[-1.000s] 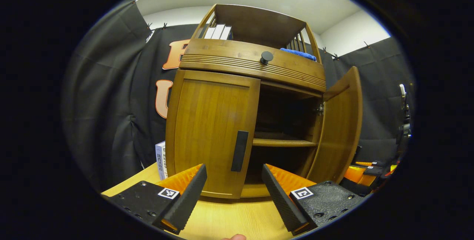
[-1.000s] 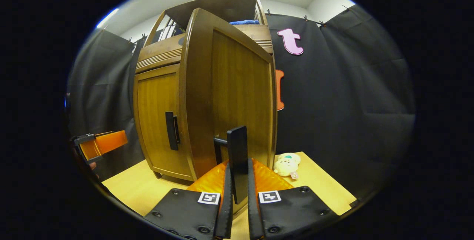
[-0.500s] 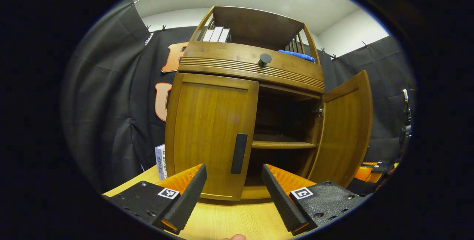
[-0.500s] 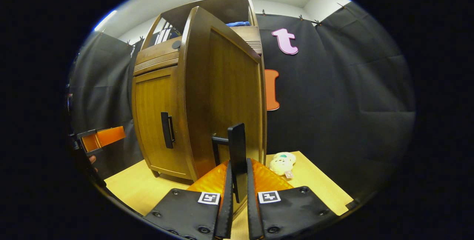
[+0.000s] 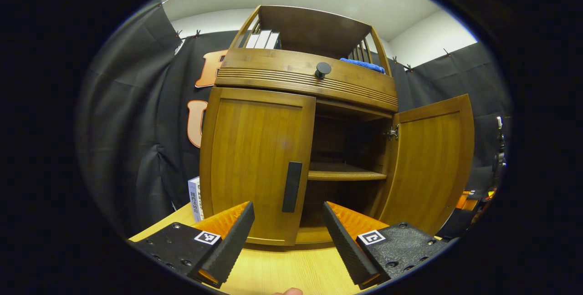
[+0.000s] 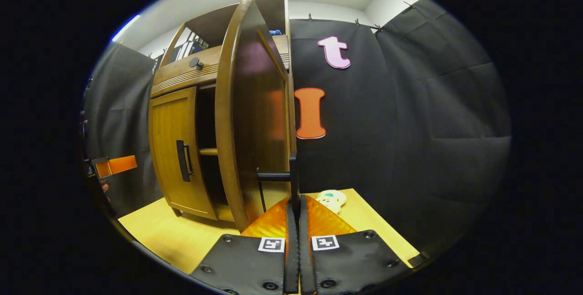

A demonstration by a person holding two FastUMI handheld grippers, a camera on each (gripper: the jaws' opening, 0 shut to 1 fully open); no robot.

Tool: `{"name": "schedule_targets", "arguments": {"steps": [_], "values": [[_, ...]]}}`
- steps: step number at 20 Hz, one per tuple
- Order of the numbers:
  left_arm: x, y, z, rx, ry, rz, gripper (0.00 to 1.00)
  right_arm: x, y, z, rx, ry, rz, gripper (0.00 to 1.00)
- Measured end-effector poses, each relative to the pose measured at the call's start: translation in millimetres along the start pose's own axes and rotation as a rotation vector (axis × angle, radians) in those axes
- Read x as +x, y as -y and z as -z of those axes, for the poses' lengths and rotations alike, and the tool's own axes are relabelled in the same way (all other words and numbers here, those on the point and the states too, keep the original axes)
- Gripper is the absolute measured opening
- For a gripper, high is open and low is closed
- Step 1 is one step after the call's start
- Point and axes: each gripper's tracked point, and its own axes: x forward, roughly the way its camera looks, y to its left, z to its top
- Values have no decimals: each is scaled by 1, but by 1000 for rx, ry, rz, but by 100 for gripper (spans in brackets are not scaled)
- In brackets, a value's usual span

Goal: Open the right door of the double-door shoe cabinet with the right hand, and open the left door with the left hand.

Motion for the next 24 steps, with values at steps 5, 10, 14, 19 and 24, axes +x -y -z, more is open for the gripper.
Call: {"name": "schedule_targets", "arguments": {"steps": [5, 10, 14, 19, 24], "values": [[1, 0, 1, 1, 1, 15, 98, 6, 28, -2, 25, -11, -86, 0], [1, 1, 1, 1, -7, 17, 92, 9, 41, -1, 17, -41, -139, 19], [2, 3, 3, 7, -11, 26, 95, 11, 46, -3, 19, -49, -118, 22], [3, 4, 5, 9, -16, 37, 98, 6, 61, -4, 24, -51, -75, 61], [4, 3, 7, 12, -20, 30, 95, -40, 76, -7, 53, -39, 29, 76]]}}
